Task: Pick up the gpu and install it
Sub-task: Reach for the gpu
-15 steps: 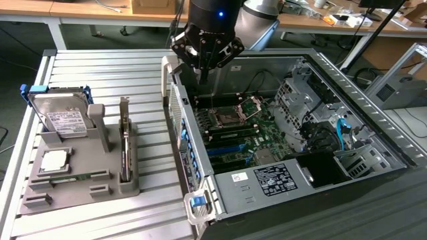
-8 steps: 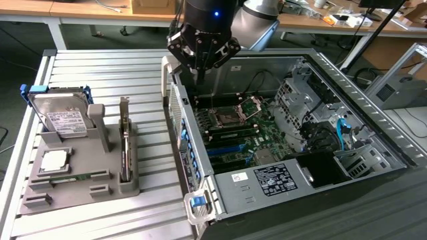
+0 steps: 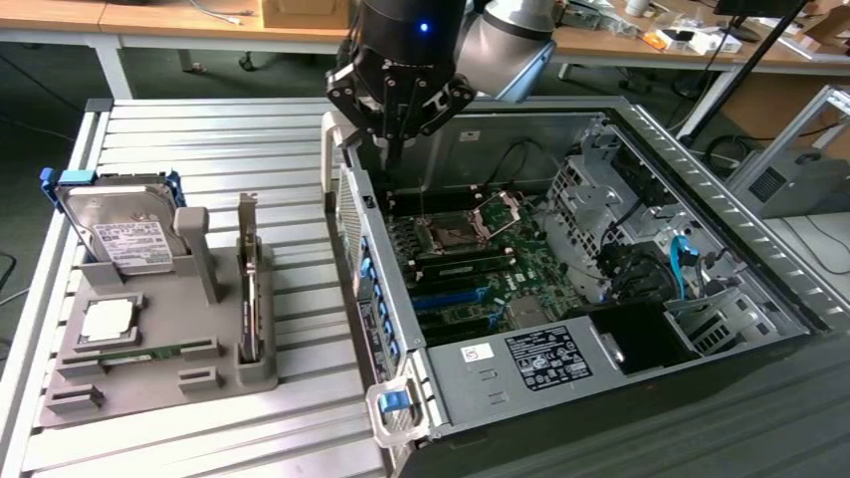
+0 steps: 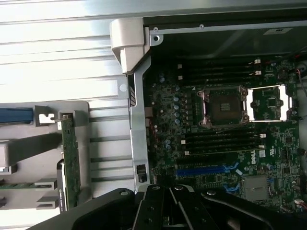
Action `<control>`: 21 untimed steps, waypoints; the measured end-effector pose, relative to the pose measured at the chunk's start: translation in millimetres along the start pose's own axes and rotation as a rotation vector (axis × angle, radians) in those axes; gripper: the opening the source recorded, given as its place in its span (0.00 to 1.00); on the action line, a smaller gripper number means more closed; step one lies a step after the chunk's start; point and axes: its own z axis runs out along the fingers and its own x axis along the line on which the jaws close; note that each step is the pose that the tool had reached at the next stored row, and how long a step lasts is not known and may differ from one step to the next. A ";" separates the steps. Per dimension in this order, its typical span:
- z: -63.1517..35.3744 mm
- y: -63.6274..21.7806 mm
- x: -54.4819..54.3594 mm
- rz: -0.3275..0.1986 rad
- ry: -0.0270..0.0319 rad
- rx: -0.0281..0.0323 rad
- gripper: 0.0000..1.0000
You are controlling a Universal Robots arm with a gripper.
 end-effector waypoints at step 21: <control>-0.5 -1.2 15.7 0.000 0.0000 0.0000 0.11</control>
